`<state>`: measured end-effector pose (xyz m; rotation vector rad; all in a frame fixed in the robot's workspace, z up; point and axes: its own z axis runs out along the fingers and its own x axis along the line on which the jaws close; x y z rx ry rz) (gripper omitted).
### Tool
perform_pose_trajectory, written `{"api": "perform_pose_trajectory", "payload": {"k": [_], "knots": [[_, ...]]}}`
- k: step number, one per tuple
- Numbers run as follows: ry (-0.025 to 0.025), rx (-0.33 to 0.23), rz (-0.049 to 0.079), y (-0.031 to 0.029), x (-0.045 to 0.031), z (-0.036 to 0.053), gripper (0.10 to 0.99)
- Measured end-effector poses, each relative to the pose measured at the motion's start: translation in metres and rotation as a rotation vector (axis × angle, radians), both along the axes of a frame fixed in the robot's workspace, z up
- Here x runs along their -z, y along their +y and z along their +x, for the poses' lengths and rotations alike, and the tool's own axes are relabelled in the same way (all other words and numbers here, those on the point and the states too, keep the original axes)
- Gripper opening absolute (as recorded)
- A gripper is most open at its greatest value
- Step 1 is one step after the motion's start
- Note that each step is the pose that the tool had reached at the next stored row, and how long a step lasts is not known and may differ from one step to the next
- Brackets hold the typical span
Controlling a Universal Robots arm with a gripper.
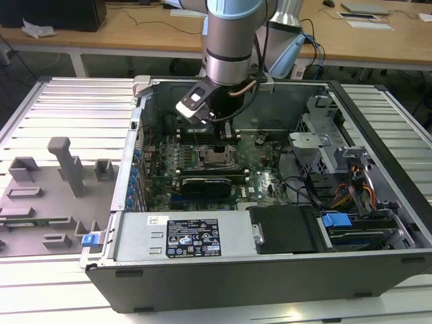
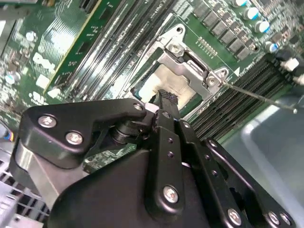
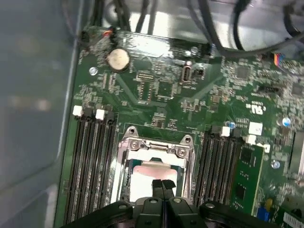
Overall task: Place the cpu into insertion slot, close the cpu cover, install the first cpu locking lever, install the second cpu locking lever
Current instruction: 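Close the cpu cover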
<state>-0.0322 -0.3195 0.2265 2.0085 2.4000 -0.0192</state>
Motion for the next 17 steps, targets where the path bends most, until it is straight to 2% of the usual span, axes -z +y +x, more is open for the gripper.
{"api": "perform_pose_trajectory", "payload": {"k": [1, 5, 6, 17], "knots": [[0.0000, -0.049, 0.000, 0.0000, 0.0000, 0.0000, 0.106], [0.0000, -0.128, 0.000, 0.0000, 0.0001, 0.0000, 0.106], [0.0000, -0.163, 0.000, 0.0000, 0.0001, 0.0000, 0.106], [0.0001, -0.374, -0.001, 0.0000, 0.0002, 0.0000, 0.106]]}}
